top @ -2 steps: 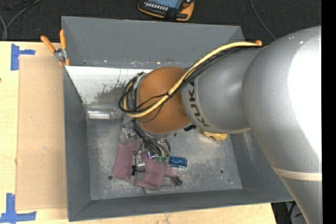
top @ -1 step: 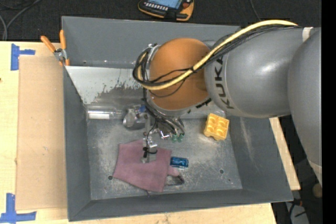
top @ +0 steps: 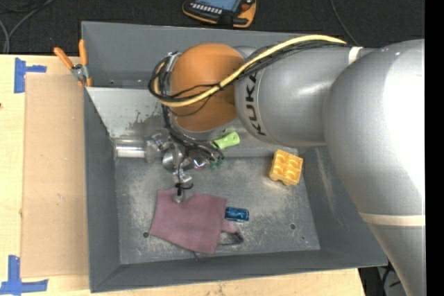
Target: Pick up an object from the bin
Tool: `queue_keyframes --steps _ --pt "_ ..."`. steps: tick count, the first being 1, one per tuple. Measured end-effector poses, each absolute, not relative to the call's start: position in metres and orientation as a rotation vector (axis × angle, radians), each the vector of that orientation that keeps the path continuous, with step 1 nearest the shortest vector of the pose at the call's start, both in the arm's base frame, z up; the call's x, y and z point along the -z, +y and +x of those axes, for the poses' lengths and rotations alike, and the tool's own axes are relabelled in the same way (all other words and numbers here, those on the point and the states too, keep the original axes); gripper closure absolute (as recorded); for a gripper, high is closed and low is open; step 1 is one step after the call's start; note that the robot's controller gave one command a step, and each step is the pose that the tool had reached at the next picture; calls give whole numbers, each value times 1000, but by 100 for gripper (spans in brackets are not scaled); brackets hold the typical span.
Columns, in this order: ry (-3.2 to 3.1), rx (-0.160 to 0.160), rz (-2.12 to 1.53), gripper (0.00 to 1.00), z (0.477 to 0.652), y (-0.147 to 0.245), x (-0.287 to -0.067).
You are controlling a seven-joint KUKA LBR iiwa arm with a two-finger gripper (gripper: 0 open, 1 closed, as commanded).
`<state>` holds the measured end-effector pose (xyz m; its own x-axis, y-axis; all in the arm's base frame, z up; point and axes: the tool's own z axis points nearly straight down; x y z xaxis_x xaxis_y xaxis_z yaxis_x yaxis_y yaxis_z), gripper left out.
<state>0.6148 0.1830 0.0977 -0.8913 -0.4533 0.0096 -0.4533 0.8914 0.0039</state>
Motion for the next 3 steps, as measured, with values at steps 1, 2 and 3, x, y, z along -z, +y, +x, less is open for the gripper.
queue_keyframes --steps 1,2,3 --pt "-3055 9 772 0 580 129 -70" --pt "-3008 9 941 100 568 129 -71" --pt "-3009 10 938 100 568 129 -71"
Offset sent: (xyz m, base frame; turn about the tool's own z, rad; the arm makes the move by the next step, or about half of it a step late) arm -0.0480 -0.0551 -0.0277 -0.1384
